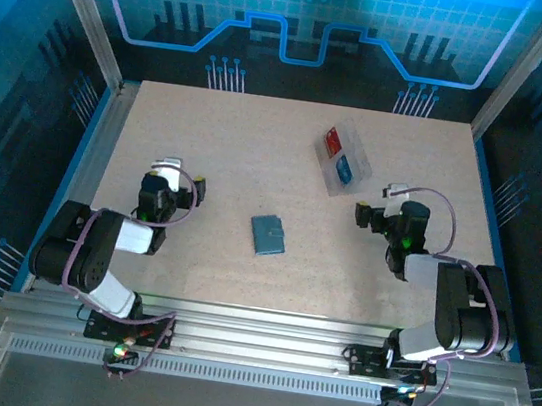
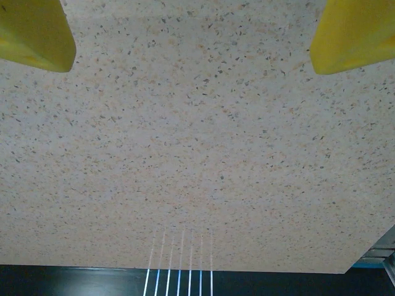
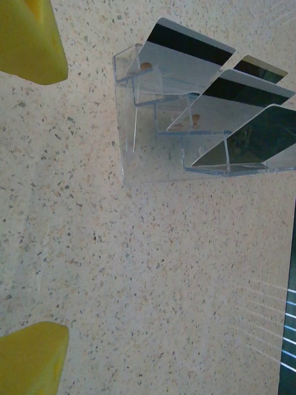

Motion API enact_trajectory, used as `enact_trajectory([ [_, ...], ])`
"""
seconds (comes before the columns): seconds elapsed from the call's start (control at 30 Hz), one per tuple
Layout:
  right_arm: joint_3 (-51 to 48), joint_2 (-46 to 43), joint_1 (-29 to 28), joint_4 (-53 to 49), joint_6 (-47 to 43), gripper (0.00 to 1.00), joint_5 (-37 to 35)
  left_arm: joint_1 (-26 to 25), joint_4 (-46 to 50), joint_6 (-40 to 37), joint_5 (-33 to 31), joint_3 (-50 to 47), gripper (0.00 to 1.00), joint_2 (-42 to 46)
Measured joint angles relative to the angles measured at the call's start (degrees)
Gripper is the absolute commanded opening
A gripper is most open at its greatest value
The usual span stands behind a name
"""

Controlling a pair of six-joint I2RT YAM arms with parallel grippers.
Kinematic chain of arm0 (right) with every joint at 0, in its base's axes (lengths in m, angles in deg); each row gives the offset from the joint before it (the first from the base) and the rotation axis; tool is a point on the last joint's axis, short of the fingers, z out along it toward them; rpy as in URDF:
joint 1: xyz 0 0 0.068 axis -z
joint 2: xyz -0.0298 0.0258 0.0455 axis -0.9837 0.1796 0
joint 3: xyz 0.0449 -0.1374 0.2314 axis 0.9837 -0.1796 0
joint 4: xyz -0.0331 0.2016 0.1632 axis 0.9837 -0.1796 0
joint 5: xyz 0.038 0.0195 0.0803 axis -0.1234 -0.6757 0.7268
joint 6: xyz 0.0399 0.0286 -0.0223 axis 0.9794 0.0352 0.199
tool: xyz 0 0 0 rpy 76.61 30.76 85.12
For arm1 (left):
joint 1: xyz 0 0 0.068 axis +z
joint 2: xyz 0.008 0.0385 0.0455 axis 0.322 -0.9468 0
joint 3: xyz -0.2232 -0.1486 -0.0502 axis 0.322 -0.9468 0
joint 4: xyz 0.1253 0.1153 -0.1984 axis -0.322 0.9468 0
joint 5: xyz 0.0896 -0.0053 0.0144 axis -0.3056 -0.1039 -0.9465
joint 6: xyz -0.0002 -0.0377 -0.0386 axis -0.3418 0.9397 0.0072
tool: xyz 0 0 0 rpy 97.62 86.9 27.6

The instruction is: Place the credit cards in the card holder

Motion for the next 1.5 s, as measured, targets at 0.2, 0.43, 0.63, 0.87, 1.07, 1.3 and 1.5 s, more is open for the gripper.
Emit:
enact_trajectory([
  [0.2,0.0,0.0,0.0,0.02,-0.09,1.0,-0.02,0.0,0.0,0.0,0.2,0.0,0.99,0.0],
  [0.43,0.0,0.0,-0.39,0.04,-0.22,1.0,-0.07,0.0,0.0,0.02,0.2,0.0,0.99,0.0],
  [0.63,0.0,0.0,-0.44,0.04,-0.37,1.0,-0.2,0.0,0.0,0.0,0.2,0.0,0.99,0.0],
  [0.87,0.0,0.0,-0.37,0.04,-0.37,1.0,0.07,0.0,0.0,0.02,0.2,0.04,0.99,0.0],
  [1.07,0.0,0.0,-0.31,0.04,-0.35,1.0,0.46,1.31,-0.55,1.55,-2.89,0.28,0.99,-0.04],
  [1.3,0.0,-0.09,-0.02,-0.11,-0.02,1.0,-0.39,1.6,-3.15,2.14,-4.37,-0.66,0.99,0.13],
  [1.5,5.11,-12.17,-0.98,-14.08,4.52,1.0,-9.42,1.38,4.09,2.19,-6.56,-0.35,0.99,7.15],
])
